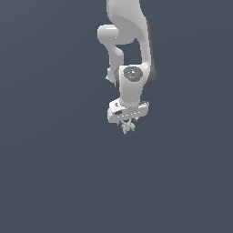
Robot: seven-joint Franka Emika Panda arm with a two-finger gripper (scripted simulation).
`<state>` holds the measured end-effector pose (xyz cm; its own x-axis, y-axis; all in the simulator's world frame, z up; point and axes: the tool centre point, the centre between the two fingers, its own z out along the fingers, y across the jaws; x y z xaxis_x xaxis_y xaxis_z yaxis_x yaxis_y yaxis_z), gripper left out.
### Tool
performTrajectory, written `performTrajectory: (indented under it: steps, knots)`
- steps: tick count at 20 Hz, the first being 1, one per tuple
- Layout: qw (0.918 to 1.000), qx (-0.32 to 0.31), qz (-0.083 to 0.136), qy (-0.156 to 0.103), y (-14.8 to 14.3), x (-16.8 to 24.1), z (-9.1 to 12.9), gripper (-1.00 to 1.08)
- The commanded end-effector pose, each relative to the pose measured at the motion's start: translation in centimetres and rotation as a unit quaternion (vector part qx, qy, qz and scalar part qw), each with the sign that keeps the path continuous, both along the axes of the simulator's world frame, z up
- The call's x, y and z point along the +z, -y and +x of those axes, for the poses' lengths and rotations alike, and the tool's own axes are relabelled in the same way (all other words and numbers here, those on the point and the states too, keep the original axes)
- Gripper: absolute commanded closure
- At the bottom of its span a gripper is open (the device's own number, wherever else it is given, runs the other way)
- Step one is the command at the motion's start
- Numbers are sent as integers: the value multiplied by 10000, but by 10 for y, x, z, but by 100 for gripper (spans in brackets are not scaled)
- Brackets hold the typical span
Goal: Pick up the object and move it to a goal position.
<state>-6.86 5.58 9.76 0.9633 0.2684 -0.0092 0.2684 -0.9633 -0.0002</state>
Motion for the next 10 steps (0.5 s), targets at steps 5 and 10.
performTrajectory:
  steps: [5,10]
  knots:
    - [9998,203,12,43,-8,-7,-9,-92]
    - [9998,188,11,37,-8,-10,-8,-92]
